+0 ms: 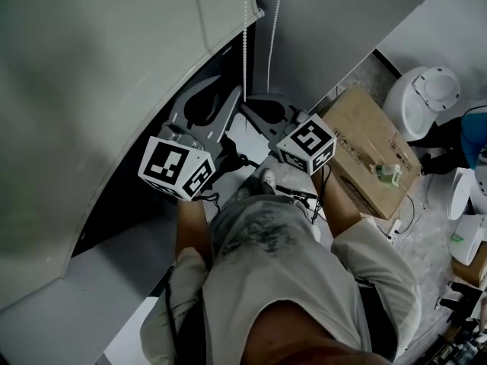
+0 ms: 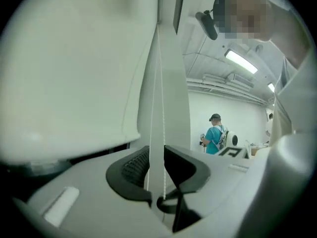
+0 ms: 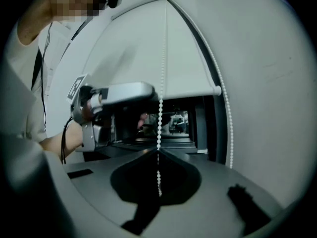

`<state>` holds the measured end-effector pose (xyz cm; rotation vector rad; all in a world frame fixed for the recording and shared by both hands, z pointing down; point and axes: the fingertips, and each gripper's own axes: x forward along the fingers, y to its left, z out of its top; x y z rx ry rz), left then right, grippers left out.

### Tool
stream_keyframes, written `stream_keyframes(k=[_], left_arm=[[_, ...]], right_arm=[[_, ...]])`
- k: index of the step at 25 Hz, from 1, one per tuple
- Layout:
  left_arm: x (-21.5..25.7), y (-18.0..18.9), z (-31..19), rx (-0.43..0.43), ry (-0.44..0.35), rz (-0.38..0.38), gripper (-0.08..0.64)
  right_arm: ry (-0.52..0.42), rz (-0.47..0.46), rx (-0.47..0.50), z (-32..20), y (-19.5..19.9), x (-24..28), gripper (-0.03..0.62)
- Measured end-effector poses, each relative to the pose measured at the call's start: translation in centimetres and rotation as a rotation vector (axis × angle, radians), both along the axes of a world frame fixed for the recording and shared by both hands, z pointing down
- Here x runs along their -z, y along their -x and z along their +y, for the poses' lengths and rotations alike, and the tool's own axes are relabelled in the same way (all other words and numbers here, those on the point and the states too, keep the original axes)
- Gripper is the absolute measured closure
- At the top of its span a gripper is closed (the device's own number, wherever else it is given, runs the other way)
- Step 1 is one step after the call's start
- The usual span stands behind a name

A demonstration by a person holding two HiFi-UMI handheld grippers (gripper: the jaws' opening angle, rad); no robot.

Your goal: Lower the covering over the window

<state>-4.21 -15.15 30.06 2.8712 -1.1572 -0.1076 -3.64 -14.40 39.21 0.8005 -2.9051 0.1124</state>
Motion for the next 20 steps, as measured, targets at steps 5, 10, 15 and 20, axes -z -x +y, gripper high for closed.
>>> stream_keyframes(k=[5, 10, 15, 20], left_arm=[[4.4, -1.7, -0.9, -0.035, -0.085, 0.007, 0.449], [6.2, -3.1, -1.5, -0.034, -0.118, -0.004, 0.507], [5.2, -3.4, -1.1, -0.045, -0.119, -0.023, 0.548], [1.7, -3.6, -0.5, -0.064, -0.046, -0.047, 0.549]], right_arm=[[0.003, -0.001, 0.002, 0.4, 0.2, 0.1, 0.574], [0.004, -0.006, 0.001, 0.2, -0.2, 0.8, 0.574], [0.008, 0.016, -0.005, 0.2, -0.1, -0.2, 0.574], [0.096, 0.065, 0.006, 1.3, -0.1, -4.0, 0.574]])
